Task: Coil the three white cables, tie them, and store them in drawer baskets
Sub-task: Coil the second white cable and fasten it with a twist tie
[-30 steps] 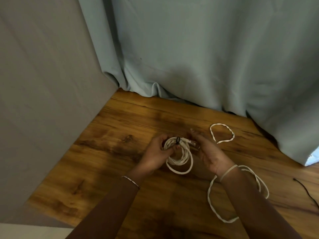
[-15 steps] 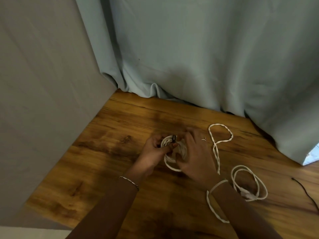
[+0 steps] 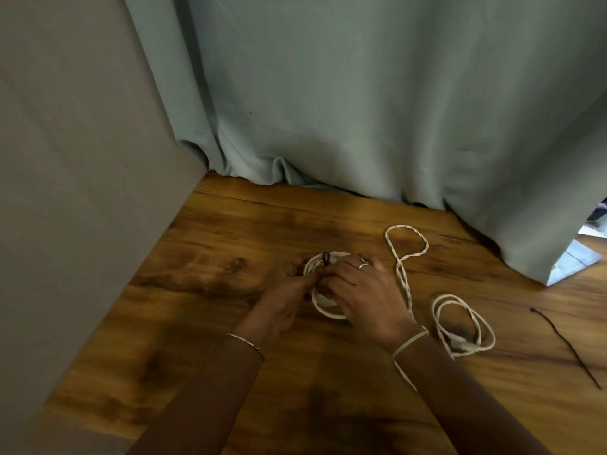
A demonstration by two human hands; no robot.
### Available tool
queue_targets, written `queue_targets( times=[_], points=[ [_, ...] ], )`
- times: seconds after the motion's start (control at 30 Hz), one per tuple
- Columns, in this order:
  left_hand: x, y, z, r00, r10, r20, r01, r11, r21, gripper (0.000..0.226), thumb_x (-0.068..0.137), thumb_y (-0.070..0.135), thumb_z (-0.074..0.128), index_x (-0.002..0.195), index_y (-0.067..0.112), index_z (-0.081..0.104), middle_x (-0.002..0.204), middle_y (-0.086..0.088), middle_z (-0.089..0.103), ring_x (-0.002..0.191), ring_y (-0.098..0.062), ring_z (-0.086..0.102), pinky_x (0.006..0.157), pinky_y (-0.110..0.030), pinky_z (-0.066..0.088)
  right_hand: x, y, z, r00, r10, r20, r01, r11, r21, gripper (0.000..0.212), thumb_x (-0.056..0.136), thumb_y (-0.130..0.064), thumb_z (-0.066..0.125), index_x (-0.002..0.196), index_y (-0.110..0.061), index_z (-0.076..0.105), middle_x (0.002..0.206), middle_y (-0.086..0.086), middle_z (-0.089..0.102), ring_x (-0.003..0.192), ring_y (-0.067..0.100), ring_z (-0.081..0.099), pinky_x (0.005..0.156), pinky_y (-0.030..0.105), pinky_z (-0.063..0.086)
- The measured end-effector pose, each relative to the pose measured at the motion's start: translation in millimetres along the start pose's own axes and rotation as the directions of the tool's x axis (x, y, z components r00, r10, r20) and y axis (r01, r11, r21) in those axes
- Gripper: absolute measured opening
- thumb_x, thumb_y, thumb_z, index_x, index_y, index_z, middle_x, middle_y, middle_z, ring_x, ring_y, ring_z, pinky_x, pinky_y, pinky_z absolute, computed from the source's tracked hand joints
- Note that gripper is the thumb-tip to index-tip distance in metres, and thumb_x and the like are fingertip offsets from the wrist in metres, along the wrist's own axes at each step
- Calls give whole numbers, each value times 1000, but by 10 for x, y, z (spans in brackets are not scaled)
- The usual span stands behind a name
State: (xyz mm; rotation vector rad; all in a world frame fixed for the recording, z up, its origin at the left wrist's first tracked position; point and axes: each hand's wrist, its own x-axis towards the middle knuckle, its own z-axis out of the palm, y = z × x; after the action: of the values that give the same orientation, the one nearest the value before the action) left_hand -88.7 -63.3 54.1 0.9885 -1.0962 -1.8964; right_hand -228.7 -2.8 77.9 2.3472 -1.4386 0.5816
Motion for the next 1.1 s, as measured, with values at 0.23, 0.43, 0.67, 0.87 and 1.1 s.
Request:
queue_targets(
  times=[0.23,0.43,0.67,0.87,1.1],
  points=[
    [-83,-63,-73,993,-58,106,60,998,-21,32,79,10,67,111,13,66,105,-15,70,94,-28,66,80,-39,54,-154,-187,19,871,479,-108,-451,868,208,10,82,-21,60,87,-22,69,89,-9,71,92,12,61,80,32,36],
    [-136,-139,-65,977,-91,195,95,995,-10,36,78,14,71,113,14,66,96,-6,70,77,-14,66,75,-33,53,-250,-286,-19,745,658,-109,-573,715,402,6,80,-17,68,83,-23,68,81,-19,65,83,5,58,77,32,42],
    [-207,-223,-33,972,-35,232,21,998,62,24,89,9,61,112,11,66,89,-5,69,65,-8,63,60,-23,54,-295,-312,-37,720,670,-182,-565,717,408,16,71,-7,76,78,-18,67,79,-30,54,81,9,56,72,38,49],
    [-297,-260,-98,978,-35,208,11,993,114,22,89,10,62,110,12,67,77,5,70,62,-4,63,55,-20,50,-329,-318,61,696,701,-155,-606,689,397,8,75,-19,78,82,-17,73,88,-9,64,89,9,53,76,26,42],
    [-286,-317,-26,984,-42,174,27,996,86,22,89,13,63,110,14,68,85,-2,69,59,-4,61,56,-21,51,-379,-303,38,708,704,-55,-648,678,348,20,81,-35,66,86,-18,74,93,-5,63,92,12,55,77,34,47]
  ],
)
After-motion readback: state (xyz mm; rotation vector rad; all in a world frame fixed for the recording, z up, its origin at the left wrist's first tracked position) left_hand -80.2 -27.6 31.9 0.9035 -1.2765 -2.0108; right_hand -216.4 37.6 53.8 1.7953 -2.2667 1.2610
